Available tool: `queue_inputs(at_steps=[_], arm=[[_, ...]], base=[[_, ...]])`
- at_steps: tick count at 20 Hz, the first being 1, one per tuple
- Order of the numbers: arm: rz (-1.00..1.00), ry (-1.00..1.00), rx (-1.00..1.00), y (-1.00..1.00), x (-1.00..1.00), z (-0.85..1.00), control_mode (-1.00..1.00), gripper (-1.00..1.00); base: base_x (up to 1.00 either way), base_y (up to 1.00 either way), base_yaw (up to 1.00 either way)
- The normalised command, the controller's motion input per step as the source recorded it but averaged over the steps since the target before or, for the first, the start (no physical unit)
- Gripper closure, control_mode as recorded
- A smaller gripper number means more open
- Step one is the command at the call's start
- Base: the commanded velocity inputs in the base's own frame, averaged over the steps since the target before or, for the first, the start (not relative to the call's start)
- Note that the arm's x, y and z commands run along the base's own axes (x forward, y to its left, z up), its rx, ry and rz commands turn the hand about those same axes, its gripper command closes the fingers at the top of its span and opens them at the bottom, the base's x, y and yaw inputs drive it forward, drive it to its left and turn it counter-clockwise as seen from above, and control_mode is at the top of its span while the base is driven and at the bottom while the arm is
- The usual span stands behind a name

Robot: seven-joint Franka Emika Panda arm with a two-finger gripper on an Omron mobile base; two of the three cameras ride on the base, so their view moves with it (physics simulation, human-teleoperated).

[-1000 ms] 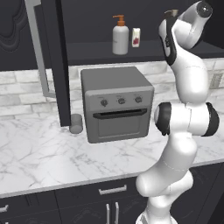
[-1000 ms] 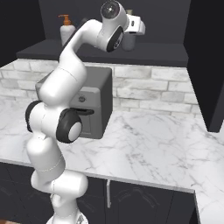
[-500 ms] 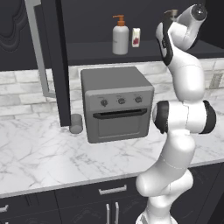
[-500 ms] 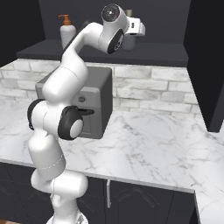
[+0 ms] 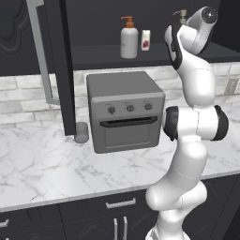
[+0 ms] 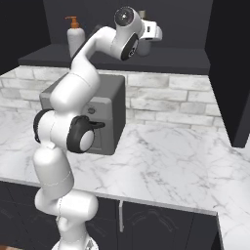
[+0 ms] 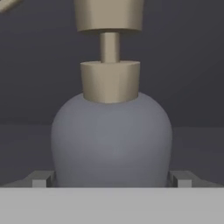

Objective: Pick the soap dispenser and soap dispenser from the cabinet and place them on the counter.

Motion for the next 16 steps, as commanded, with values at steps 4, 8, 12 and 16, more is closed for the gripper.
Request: queue_inputs(at_steps=[4, 8, 12, 16], arm=[[0.00, 0.00, -0.01, 0.00, 0.03, 0.00, -1.00, 1.00], [0.00, 0.00, 0.00, 0.00, 0.00, 0.00, -1.00, 1.00], [0.00, 0.00, 0.00, 0.00, -0.03, 0.00, -1.00, 1.00], [0.00, -0.02, 0.00, -0.01, -0.29, 0.00, -1.00, 1.00]], base=[[0.00, 0.00, 0.00], [0.00, 0.00, 0.00], [0.00, 0.00, 0.00], [0.00, 0.00, 0.00]])
